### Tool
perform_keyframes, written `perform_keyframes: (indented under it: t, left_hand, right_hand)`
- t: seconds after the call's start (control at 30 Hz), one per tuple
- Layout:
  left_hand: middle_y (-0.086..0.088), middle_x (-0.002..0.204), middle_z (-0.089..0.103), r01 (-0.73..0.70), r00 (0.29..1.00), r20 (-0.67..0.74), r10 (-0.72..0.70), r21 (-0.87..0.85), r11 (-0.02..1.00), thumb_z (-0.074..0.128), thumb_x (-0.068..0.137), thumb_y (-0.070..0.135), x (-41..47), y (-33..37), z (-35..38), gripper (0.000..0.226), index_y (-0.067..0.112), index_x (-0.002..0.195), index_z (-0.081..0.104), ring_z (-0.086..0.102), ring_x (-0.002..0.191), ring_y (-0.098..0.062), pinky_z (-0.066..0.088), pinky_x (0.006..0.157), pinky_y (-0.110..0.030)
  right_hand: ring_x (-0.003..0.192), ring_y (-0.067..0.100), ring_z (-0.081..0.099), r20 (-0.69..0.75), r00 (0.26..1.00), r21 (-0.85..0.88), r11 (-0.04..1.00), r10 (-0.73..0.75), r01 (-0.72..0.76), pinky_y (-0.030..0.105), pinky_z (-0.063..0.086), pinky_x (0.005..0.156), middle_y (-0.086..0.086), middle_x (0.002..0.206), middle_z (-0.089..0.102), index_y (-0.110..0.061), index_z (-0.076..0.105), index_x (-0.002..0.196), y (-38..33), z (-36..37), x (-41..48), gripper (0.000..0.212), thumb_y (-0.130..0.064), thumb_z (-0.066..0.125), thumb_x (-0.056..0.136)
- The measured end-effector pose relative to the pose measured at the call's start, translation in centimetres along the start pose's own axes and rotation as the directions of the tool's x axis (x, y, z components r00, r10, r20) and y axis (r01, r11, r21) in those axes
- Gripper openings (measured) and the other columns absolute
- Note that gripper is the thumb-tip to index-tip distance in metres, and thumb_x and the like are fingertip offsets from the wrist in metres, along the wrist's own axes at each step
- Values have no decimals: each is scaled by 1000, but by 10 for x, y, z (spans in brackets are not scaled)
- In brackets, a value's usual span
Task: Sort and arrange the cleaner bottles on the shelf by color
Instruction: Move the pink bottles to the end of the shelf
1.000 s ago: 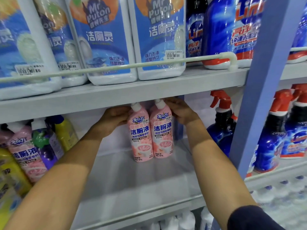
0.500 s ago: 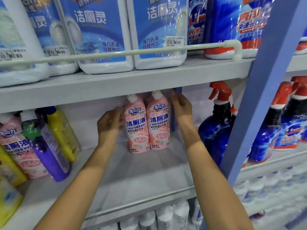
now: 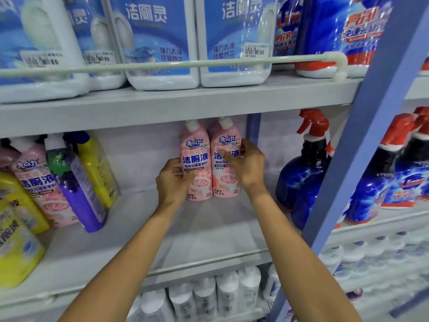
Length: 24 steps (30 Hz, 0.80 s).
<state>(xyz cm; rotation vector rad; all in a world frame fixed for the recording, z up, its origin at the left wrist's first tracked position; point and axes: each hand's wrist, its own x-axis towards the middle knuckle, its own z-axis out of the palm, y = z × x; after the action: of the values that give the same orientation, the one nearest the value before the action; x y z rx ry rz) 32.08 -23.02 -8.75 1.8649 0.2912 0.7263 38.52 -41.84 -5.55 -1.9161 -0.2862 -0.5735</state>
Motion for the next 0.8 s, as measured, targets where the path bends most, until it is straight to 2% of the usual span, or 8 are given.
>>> perform_keyframes:
  t: [0.2, 0.33, 0.43, 0.53, 0.63, 0.67, 0.73, 0.8]
  left_hand:
    - [7, 91, 71, 15, 1000, -4, -15, -2, 1000, 89, 77, 20, -1, -1, -1, 43, 20, 116, 69, 66, 76, 5, 48, 60, -7]
    - [4, 92, 73, 68, 998, -16, -69, -67, 995, 87, 79, 21, -5, -2, 3, 39, 20, 114, 69, 71, 81, -5, 57, 70, -23]
    - [13, 88, 72, 112, 993, -30, -117, -128, 985, 83, 84, 22, -12, -3, 10, 28, 24, 107, 67, 73, 84, -6, 58, 68, -21]
    - [4, 96, 77, 166, 983, -43, -178, -206, 964, 81, 86, 29, -21, -5, 18, 29, 20, 110, 67, 75, 88, -12, 63, 75, -31]
    - [1, 111, 77, 165, 984, -37, -175, -195, 967, 74, 78, 54, -26, -9, 22, 60, 20, 127, 64, 75, 98, -16, 62, 88, -43]
    - [2, 114, 76, 161, 985, -37, -171, -187, 969, 71, 79, 55, -27, -11, 23, 62, 21, 130, 63, 74, 101, -15, 61, 90, -44]
    - [2, 117, 75, 158, 986, -20, -165, -190, 969, 72, 88, 46, -28, -7, 22, 50, 20, 130, 64, 73, 104, -15, 61, 92, -44]
    - [0, 128, 71, 179, 984, 18, -179, -213, 961, 70, 95, 41, -29, -3, 16, 45, 20, 135, 62, 70, 115, -16, 59, 98, -43]
  right_hand:
    - [80, 9, 69, -21, 999, -11, 999, -39, 39, 19, 56, 65, -1, 102, 77, -16, 69, 108, -1, 2, -6, 43, -44, 84, 80]
    - [77, -7, 64, 7, 1000, 63, 998, 10, -10, 5, 48, 61, -7, 97, 73, -19, 67, 107, -3, 3, -13, 36, -42, 82, 83]
    - [80, -10, 62, 16, 999, 87, 995, 52, -53, 1, 45, 61, -6, 97, 74, -17, 69, 108, 1, 5, -20, 33, -40, 79, 87]
    - [78, -8, 62, 18, 995, 92, 991, 100, -101, 3, 46, 59, -3, 98, 74, -14, 71, 109, 5, 8, -29, 33, -42, 74, 91]
    - [84, 2, 66, -5, 994, 111, 988, 107, -106, 2, 45, 66, -6, 103, 73, -16, 68, 113, 5, 13, -37, 32, -42, 69, 95]
    - [86, 3, 65, -2, 994, 120, 987, 110, -109, 2, 46, 70, -8, 104, 71, -17, 67, 115, 3, 13, -38, 30, -40, 67, 97]
    - [90, 6, 66, 9, 992, 121, 985, 122, -123, 16, 54, 79, -9, 104, 69, -24, 64, 115, 2, 13, -39, 23, -41, 62, 100]
    - [89, 5, 66, 49, 988, 128, 980, 150, -155, 24, 55, 77, -8, 103, 69, -27, 60, 112, 3, 8, -40, 19, -44, 56, 103]
